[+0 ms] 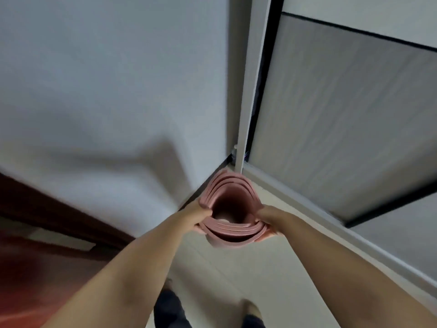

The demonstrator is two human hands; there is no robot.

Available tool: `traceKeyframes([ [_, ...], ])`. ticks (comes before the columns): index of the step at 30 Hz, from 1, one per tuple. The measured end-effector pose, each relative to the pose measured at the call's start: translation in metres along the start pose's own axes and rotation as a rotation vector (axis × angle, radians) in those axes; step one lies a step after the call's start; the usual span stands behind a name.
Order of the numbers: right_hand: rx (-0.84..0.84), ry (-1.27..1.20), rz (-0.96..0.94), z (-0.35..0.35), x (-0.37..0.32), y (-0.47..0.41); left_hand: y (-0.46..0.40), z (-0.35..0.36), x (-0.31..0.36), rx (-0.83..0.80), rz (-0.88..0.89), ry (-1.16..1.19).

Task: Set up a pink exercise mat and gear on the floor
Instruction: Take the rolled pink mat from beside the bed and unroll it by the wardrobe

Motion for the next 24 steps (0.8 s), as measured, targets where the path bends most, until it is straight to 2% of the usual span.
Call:
traceKeyframes([
  [5, 0.190, -0.283, 0.064, -0.001, 0.019, -0.028, -0.045, 0.029, 0.025, -0.151, 0.132, -0.163],
  [10, 0.408, -0.411, 0.052, 0.003, 0.041, -0.056, -0.094, 0.057, 0.027, -0.369, 0.316, -0.103],
  [12, 0.486, -0.423, 0.031, 0.004, 0.058, -0.072, -0.116, 0.066, 0.011, -0.356, 0.311, -0.075],
  [15, 0.579, -0.387, -0.002, 0.018, 0.103, -0.118, -0.162, 0.087, -0.037, -0.288, 0.291, -0.037],
  [18, 0.647, -0.302, -0.036, 0.052, 0.162, -0.170, -0.217, 0.120, -0.109, -0.307, 0.272, -0.052],
  [24, 0.631, -0.263, -0.070, 0.167, 0.281, -0.262, -0.311, 0.150, -0.274, -0.366, 0.204, -0.325],
])
Point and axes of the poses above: each hand's wrist, its own y-axis away from the middle knuckle, its own z-axis out of the palm, x = y × z, the point moved 9 cm from there along -y, towards the middle knuckle, and after that the axes turned 10 degrees about x, right-handed, at the moved point
